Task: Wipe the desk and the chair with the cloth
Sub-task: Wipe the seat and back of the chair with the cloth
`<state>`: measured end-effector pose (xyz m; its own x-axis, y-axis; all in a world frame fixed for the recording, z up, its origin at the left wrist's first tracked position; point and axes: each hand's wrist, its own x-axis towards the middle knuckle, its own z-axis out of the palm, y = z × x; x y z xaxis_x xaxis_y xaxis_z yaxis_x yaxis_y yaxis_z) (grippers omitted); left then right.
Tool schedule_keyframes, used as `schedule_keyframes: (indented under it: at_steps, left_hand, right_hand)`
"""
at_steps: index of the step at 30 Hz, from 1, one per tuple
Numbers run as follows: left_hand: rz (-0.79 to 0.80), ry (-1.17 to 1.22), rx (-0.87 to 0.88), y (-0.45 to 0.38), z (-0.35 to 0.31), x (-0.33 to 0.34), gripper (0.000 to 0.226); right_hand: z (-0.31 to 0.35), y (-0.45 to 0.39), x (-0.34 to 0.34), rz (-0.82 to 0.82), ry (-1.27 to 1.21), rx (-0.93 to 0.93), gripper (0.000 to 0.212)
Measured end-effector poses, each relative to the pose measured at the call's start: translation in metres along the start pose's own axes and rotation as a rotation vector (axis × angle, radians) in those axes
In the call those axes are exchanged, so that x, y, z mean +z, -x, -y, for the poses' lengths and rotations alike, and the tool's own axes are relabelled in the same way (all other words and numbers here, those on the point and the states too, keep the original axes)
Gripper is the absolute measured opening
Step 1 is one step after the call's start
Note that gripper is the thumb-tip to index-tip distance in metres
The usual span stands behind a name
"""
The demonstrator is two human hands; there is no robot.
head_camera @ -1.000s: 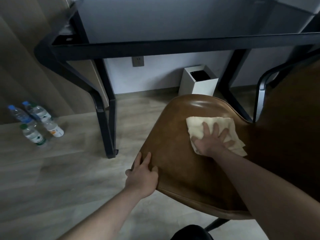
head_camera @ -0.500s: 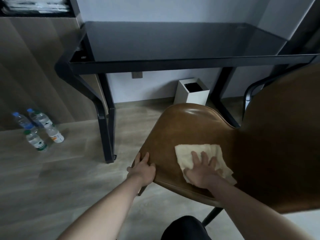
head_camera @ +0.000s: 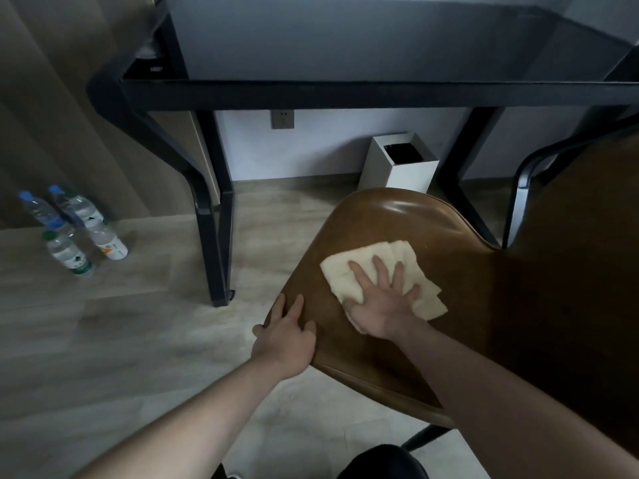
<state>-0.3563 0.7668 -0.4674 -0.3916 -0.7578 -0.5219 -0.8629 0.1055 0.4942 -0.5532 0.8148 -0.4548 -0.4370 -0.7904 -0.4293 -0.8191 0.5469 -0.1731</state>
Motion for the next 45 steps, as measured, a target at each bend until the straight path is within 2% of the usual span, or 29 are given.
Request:
schedule_keyframes:
  at_steps: [5, 8, 17, 23, 28, 33, 37, 45]
  left_hand:
    - [-0.013, -0.004, 0.023, -0.001, 0.001, 0.005, 0.062]
    - [-0.011, 0.007, 0.002, -0.005, 0.001, 0.0, 0.062]
    - [0.042, 0.003, -0.051, 0.004, -0.007, -0.011, 0.065]
    - [0.065, 0.024, -0.061, 0.008, -0.008, -0.011, 0.066]
    - [0.035, 0.026, -0.038, 0.009, -0.006, -0.005, 0.065]
    - [-0.002, 0.059, -0.001, 0.0, 0.003, 0.002, 0.065]
    - [-0.007, 0.072, 0.014, -0.01, 0.009, 0.006, 0.068]
    - [0.01, -0.008, -0.007, -0.004, -0.006, -0.004, 0.065]
  right_hand:
    - [0.002, -0.061, -0.024, -0.024, 0.026, 0.044, 0.077]
    - [0.007, -0.066, -0.029, -0.022, 0.017, 0.034, 0.075]
    - [-0.009, 0.045, 0.005, 0.1, -0.057, -0.015, 0.072]
    - [-0.046, 0.077, 0.013, 0.063, -0.076, 0.148, 0.072]
    - [-0.058, 0.054, 0.005, 0.072, -0.11, 0.245, 0.08]
    - [-0.077, -0.008, -0.023, 0.028, -0.155, 0.373, 0.084]
    - [-0.083, -0.049, -0.038, -0.004, -0.169, 0.405, 0.084]
    - [-0.08, -0.009, -0.043, 0.061, -0.063, 0.411, 0.079]
